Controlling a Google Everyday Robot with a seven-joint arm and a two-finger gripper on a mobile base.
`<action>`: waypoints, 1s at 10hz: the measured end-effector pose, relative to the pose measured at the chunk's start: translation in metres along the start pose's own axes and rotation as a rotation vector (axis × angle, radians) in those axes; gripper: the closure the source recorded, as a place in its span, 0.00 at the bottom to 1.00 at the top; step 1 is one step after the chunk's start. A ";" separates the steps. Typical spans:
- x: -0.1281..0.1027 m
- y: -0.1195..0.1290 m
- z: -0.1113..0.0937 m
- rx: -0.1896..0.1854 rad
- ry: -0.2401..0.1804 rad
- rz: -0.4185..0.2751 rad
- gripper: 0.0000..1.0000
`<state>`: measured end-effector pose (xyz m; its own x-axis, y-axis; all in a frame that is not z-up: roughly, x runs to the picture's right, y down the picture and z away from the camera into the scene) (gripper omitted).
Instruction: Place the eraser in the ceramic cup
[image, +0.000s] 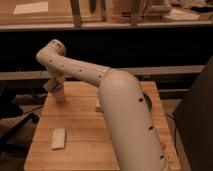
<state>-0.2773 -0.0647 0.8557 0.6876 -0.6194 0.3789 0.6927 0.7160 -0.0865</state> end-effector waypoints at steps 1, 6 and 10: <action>0.000 0.001 0.002 0.002 0.001 0.001 1.00; -0.002 0.004 0.008 0.011 0.001 0.003 0.68; -0.005 0.004 0.012 0.018 0.001 0.002 0.32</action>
<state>-0.2804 -0.0547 0.8643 0.6890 -0.6186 0.3778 0.6874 0.7228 -0.0701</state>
